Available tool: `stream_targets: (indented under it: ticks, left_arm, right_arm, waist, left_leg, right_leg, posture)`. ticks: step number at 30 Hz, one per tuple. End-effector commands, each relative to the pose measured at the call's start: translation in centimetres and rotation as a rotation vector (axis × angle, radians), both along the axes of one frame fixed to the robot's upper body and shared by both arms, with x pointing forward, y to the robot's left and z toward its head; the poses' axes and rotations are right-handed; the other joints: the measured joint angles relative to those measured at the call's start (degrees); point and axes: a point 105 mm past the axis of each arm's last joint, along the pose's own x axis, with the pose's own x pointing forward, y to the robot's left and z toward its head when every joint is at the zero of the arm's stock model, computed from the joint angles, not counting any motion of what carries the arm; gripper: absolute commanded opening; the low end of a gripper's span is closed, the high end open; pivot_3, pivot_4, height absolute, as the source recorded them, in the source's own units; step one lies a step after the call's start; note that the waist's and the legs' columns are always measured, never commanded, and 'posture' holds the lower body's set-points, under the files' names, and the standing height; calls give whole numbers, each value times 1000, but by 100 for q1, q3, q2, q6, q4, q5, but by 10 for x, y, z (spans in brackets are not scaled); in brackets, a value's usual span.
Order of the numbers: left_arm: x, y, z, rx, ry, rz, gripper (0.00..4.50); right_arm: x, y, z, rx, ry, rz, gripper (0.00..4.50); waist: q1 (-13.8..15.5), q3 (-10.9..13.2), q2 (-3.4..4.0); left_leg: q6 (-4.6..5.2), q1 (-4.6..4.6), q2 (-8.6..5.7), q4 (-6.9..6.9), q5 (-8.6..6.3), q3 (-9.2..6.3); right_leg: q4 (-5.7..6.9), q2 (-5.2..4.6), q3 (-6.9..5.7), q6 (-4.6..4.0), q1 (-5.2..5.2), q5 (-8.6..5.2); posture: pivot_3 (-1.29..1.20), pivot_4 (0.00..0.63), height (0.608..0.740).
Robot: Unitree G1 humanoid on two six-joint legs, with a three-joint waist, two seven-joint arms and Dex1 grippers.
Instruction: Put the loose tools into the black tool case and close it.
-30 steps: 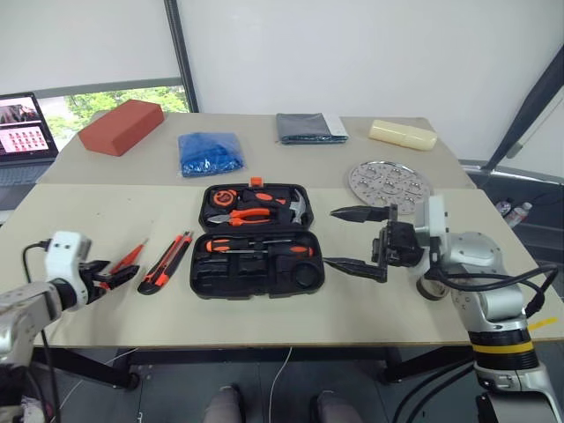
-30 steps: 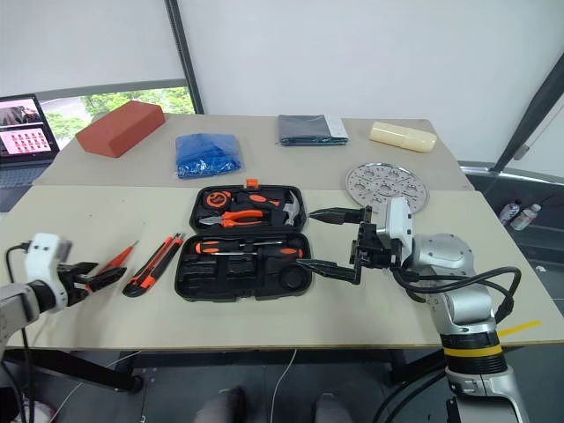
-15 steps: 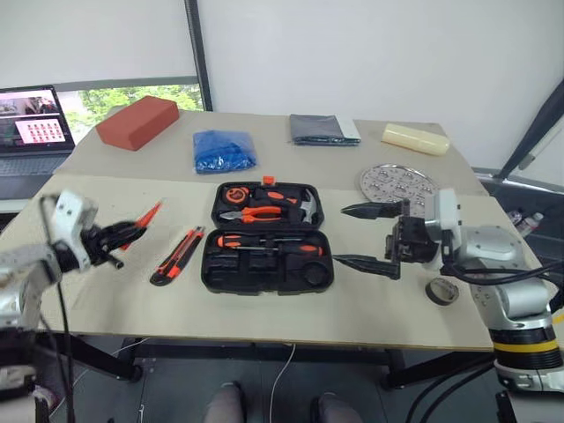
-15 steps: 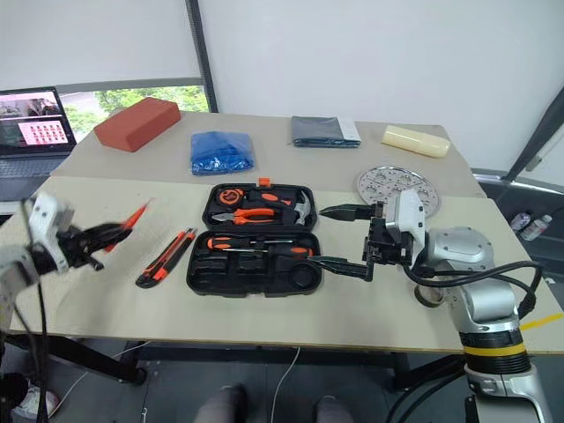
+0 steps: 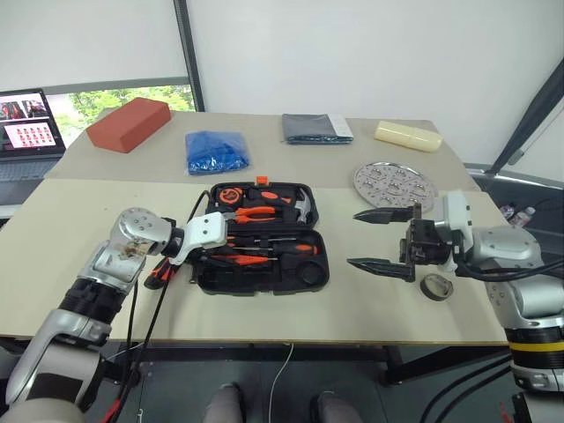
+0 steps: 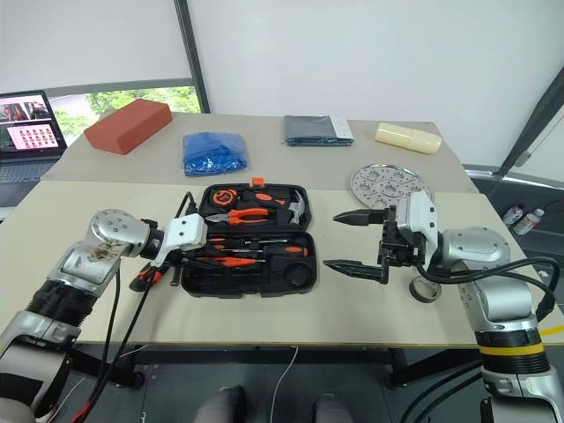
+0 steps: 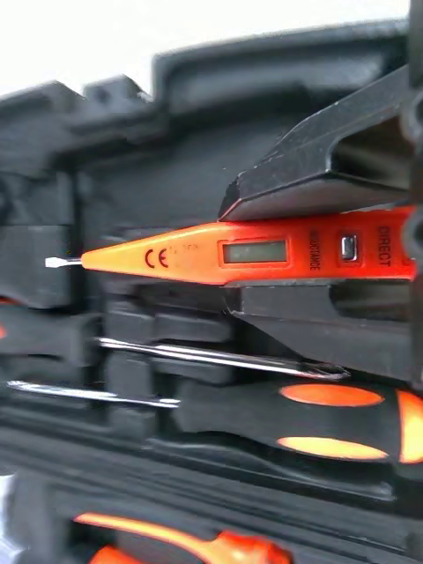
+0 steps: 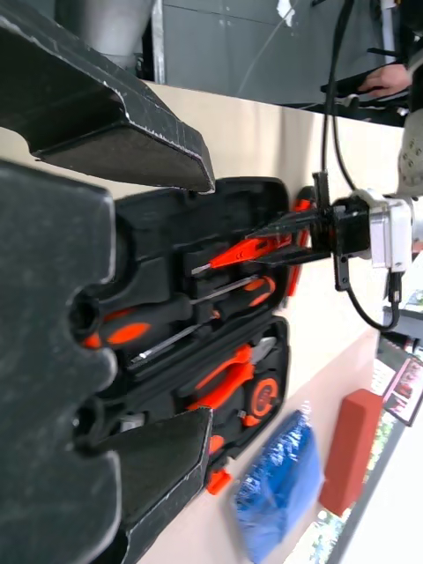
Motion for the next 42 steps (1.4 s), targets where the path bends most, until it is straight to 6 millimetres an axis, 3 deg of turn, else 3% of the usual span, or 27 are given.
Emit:
stream_targets:
  ticks: [1,14,20,22,26,29,36,42]
  left_arm:
    - [8,3,-2,75,-28,11,624]
    - [8,9,-16,164,8,26,624]
    - [10,-5,9,-75,-40,0,2863]
    - [19,-5,33,-221,-151,0,3543]
    - [20,3,50,-438,-146,34,3543]
    - [23,4,37,-478,-121,95,2740]
    - [17,1,5,-419,-76,107,89]
    - [14,11,-24,-343,-48,169,89]
  right_arm:
    - [-6,-2,11,5,-41,7,4500]
    - [-8,-4,2,4,-15,3,4500]
    - [-8,-6,1,4,-10,-2,4500]
    - [-8,-8,0,3,-6,-7,4500]
    - [-8,-11,-3,2,5,-15,4500]
    - [-6,-10,-5,13,11,-20,4500]
    - [-6,-9,-10,28,31,-31,4500]
    - [-8,-10,-13,35,45,-46,4500]
  waist:
    - [1,0,0]
    - [-5,-1,1]
    - [-6,-1,1]
    - [-2,0,0]
    - [-2,0,0]
    - [9,0,0]
    - [1,0,0]
    - [6,0,0]
  left_leg:
    - [0,0,0,5,0,0]
    - [1,3,0,18,1,-1]
    - [2,4,0,17,1,-1]
    - [2,1,0,18,1,-1]
    - [3,-2,0,20,2,-3]
    - [3,-1,0,22,2,-2]
    - [3,-1,0,28,2,-3]
    - [3,-1,0,29,2,-2]
  right_leg:
    - [0,-1,0,1,3,0]
    - [4,-2,0,9,9,7]
    - [5,-2,1,7,9,9]
    - [5,-1,1,7,6,9]
    - [4,-1,0,7,7,10]
    - [5,-2,0,9,10,11]
    - [6,-1,-1,14,12,14]
    - [5,-2,-1,14,14,14]
  posture:
    - [0,150,740]
    - [0,150,740]
    - [0,150,740]
    - [0,150,740]
    - [0,150,740]
    - [0,150,740]
    - [0,150,740]
    - [0,150,740]
